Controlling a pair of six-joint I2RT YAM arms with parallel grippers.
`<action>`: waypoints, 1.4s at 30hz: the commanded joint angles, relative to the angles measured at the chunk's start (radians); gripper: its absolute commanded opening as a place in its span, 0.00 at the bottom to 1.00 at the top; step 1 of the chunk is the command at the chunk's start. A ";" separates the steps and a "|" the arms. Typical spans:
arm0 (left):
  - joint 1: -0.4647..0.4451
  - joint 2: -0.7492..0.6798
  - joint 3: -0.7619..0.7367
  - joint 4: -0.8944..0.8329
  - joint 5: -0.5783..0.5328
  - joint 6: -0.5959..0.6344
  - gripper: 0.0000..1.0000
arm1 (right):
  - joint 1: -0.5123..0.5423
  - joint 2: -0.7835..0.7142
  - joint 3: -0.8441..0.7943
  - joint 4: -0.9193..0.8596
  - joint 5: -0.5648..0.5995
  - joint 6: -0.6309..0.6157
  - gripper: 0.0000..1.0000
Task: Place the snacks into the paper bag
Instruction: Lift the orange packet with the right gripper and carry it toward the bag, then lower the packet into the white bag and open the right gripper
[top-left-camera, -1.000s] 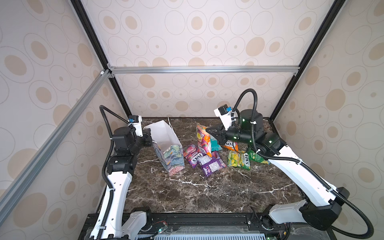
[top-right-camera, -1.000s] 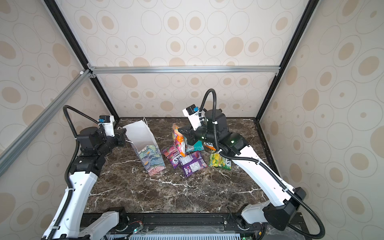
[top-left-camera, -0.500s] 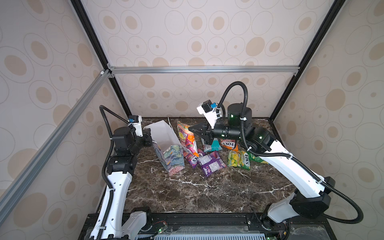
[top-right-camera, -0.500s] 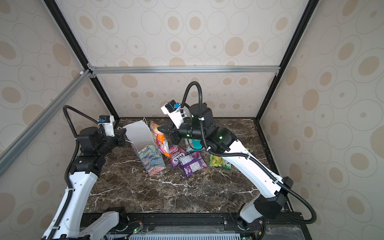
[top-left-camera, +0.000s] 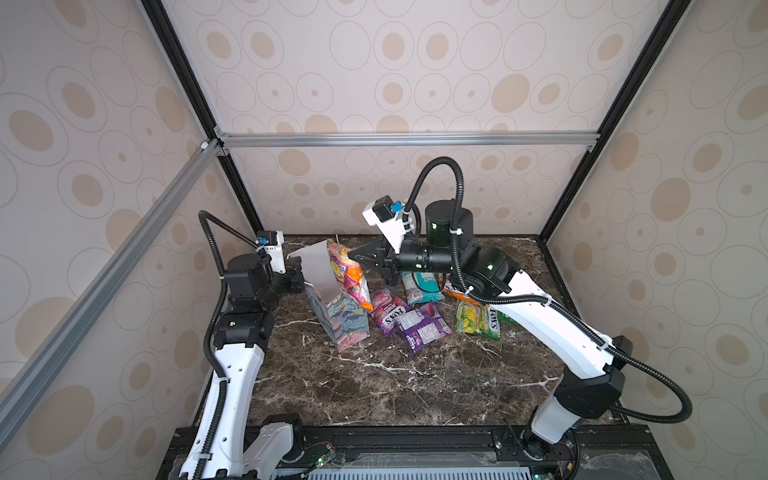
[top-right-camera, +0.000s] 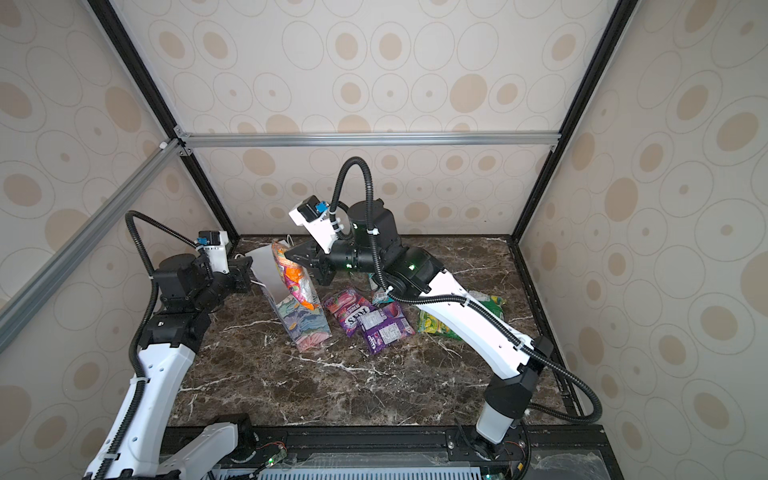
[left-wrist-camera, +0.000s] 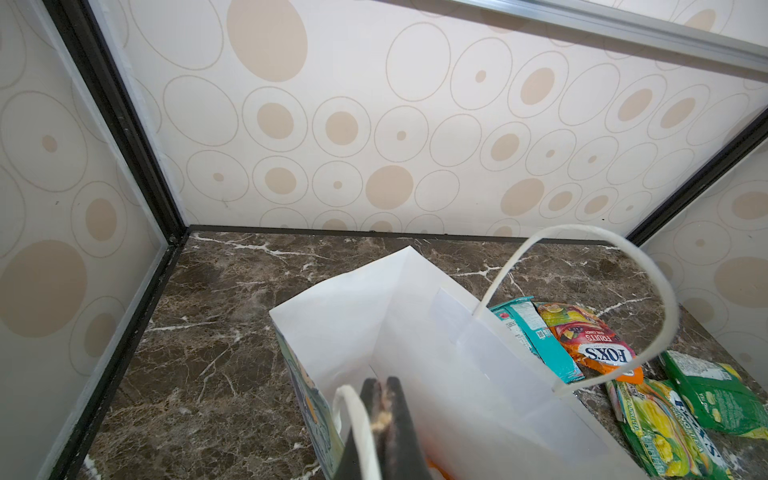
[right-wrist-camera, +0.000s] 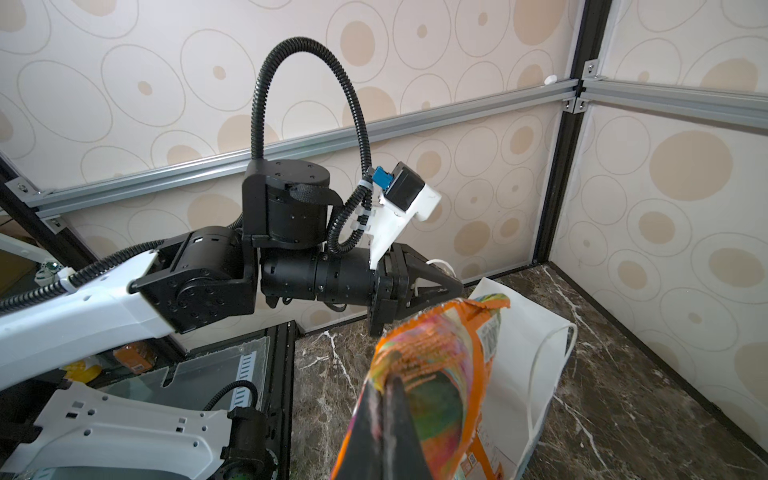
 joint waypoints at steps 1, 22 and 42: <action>0.008 -0.019 0.006 0.019 0.004 -0.009 0.00 | 0.019 0.039 0.083 0.047 0.011 -0.036 0.00; 0.007 -0.023 0.003 0.022 0.003 -0.009 0.00 | 0.018 0.312 0.424 -0.037 0.066 -0.074 0.00; 0.008 -0.022 0.005 0.020 0.006 -0.007 0.00 | 0.018 0.496 0.564 -0.041 0.181 -0.135 0.00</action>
